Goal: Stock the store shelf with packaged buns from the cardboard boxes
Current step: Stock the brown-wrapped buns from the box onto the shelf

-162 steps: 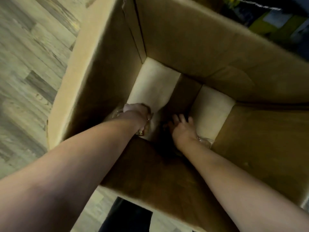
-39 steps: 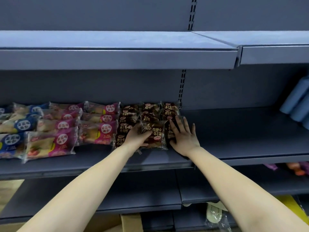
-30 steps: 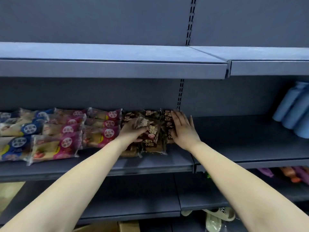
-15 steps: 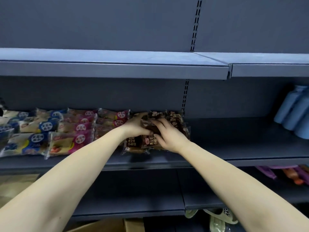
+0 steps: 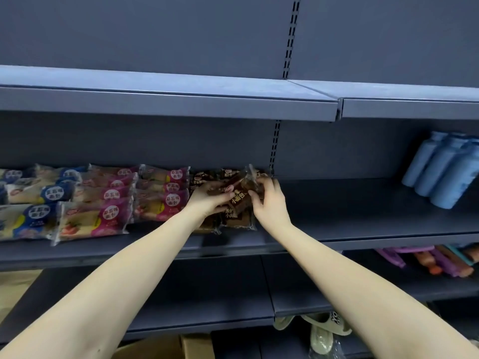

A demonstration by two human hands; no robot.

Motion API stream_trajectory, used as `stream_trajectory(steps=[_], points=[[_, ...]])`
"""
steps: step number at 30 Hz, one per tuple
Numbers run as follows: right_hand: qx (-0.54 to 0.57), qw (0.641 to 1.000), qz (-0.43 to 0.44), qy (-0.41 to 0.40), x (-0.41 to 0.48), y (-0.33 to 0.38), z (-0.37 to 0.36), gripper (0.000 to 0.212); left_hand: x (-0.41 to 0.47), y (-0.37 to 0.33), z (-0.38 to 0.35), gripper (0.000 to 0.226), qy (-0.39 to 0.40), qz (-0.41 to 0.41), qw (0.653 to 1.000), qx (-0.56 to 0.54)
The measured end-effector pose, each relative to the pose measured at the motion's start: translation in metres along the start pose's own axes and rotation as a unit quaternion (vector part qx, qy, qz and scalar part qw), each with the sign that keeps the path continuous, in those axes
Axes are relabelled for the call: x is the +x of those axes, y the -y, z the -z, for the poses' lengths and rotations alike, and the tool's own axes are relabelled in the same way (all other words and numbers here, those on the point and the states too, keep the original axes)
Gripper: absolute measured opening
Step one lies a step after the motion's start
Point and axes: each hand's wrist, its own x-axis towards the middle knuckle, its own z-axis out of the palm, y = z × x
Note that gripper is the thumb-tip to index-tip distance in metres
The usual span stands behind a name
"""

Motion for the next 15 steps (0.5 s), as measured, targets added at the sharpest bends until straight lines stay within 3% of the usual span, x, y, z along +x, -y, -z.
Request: stream_trajectory(steps=[3,6,8,11,15], points=[[-0.063,0.998,-0.012,0.023,-0.008,-0.011,0.004,0.044,0.0,-0.002,-0.009,0.037,-0.024,0.002,0.997,-0.067],[-0.21,0.976,0.064,0.002,-0.015,-0.024,0.013,0.068,0.004,0.0,-0.016,0.04,-0.007,-0.004,1.0,0.025],[-0.292,0.947,0.131,0.029,-0.016,-0.033,0.019,0.08,0.005,0.002,-0.021,0.043,0.019,-0.008,0.996,0.084],[-0.36,0.912,0.164,0.111,-0.02,-0.044,0.026,0.088,0.004,0.009,-0.033,0.044,0.066,-0.015,0.99,0.121],[-0.392,0.896,0.145,0.151,-0.033,-0.06,0.032,0.09,0.002,0.02,-0.049,0.043,0.088,-0.009,0.988,0.127]])
